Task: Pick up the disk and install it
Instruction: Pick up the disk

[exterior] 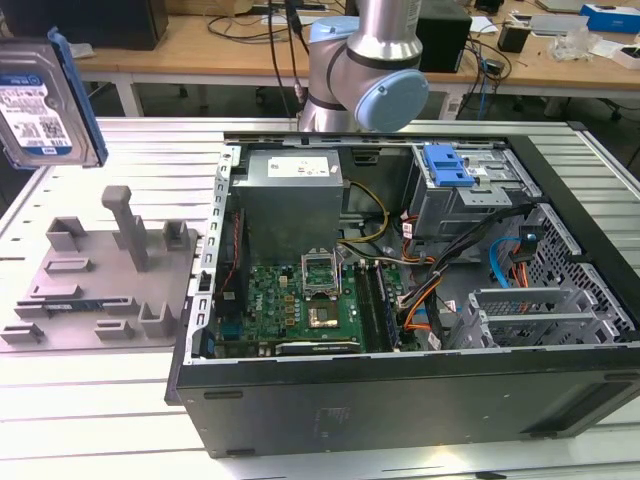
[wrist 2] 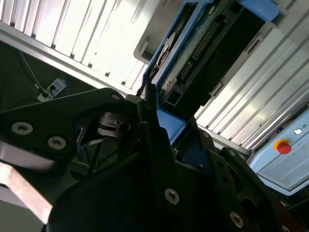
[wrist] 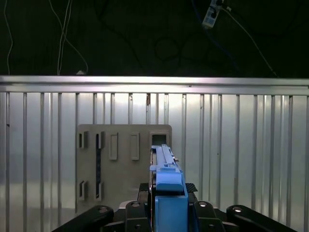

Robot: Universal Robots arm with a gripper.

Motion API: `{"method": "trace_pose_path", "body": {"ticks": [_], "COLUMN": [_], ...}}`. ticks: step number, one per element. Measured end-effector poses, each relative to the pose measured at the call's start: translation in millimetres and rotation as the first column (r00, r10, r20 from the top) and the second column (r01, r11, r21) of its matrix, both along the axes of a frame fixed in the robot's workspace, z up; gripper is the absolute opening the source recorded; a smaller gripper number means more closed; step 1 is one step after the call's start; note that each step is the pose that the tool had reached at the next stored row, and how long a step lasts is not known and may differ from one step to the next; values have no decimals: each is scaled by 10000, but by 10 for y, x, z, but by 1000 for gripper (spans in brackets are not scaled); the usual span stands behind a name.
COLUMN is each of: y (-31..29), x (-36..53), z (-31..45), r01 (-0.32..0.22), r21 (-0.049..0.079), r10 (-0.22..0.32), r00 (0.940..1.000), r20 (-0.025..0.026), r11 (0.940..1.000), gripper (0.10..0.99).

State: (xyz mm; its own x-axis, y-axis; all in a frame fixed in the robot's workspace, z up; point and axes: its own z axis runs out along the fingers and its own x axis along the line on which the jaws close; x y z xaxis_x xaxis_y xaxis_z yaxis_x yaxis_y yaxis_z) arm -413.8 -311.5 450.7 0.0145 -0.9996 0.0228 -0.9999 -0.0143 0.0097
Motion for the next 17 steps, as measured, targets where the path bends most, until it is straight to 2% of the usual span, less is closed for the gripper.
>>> {"method": "trace_pose_path", "body": {"ticks": [4,5,6,7,9,14,17], "y": [-6,-8,-15,-19,-22,-23,-27], "x": [0,1,1,0,0,0,54], "z": [220,248,321,351,364,364,375], "r01": [-1,-2,-1,0,1,0,0], "r21": [22,28,52,75,116,117,118], "r10": [1,2,1,0,-1,0,0], "r00": [10000,10000,10000,10000,10000,10000,10000], "r20": [0,0,-2,0,0,0,0], "r11": [10000,10000,10000,10000,9999,9999,9999], "gripper": [365,365,365,365,365,365,365]}}
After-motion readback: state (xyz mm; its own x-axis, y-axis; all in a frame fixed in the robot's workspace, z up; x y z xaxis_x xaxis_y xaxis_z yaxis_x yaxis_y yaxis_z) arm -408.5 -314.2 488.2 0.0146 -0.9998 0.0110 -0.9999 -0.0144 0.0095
